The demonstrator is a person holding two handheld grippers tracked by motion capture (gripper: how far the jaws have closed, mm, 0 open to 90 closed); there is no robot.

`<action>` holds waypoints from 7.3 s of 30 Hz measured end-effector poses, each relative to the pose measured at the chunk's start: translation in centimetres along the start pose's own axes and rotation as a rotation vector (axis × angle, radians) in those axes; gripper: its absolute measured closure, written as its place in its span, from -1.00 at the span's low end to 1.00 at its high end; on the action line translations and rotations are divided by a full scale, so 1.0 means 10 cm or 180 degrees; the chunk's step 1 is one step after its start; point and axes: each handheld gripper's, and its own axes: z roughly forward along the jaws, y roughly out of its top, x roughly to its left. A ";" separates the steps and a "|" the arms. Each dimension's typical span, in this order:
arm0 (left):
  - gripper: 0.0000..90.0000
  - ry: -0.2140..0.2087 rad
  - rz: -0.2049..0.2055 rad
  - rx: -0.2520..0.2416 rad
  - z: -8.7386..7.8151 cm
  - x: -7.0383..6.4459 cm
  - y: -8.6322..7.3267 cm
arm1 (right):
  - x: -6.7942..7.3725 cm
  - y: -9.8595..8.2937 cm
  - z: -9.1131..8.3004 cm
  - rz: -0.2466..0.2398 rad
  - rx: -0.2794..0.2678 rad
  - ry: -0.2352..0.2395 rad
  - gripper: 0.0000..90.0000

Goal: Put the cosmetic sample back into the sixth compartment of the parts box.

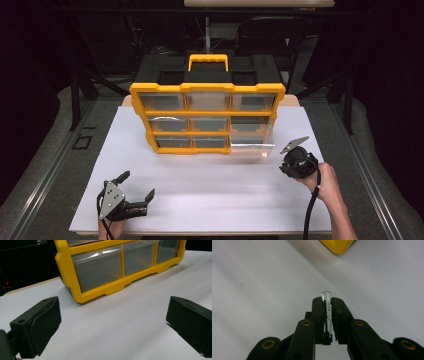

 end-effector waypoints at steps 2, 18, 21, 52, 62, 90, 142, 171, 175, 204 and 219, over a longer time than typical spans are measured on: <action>-1.00 0.0000 -0.0001 -0.0002 0.00 0.00 0.00 | -0.02 0.01 0.00 0.0000 0.0006 -0.0004 0.79; -1.00 -0.0001 0.0003 0.0001 0.00 0.00 0.00 | -0.11 0.09 -0.01 0.0048 -0.0016 -0.0021 0.79; -1.00 0.0005 0.0000 0.0000 0.00 0.00 0.00 | -0.12 0.09 -0.02 0.0081 -0.0060 -0.0024 0.79; -1.00 0.0006 0.0012 -0.0003 0.00 0.00 0.00 | -0.22 0.36 -0.27 -0.0173 0.0290 -0.0025 0.79; -1.00 0.0005 0.0010 -0.0002 0.00 0.00 0.00 | -0.27 0.48 -0.33 -0.0274 0.0361 0.0017 0.79; -1.00 0.0006 0.0011 0.0006 0.00 0.00 0.00 | -0.34 0.76 -0.65 -0.0427 0.0389 -0.0106 0.79; -1.00 -0.0009 0.0019 -0.0006 0.01 0.00 0.01 | -0.09 1.46 -1.17 -0.0867 0.0276 -0.0153 0.79; -1.00 -0.0017 0.0030 0.0004 0.01 -0.01 0.01 | 0.29 1.63 -0.94 -0.1186 0.0210 0.0137 0.79; -1.00 -0.0013 -0.0002 -0.0007 0.01 0.00 0.00 | 0.31 1.62 -0.89 -0.1199 0.0219 0.0161 0.79; -1.00 -0.0039 0.0010 0.0008 0.06 0.00 0.01 | 0.38 1.69 -0.61 -0.1178 0.0246 0.0246 0.59; -1.00 0.0002 0.0008 0.0003 0.00 0.00 0.00 | 0.13 1.53 -1.00 -0.0854 -0.0113 0.0072 -0.31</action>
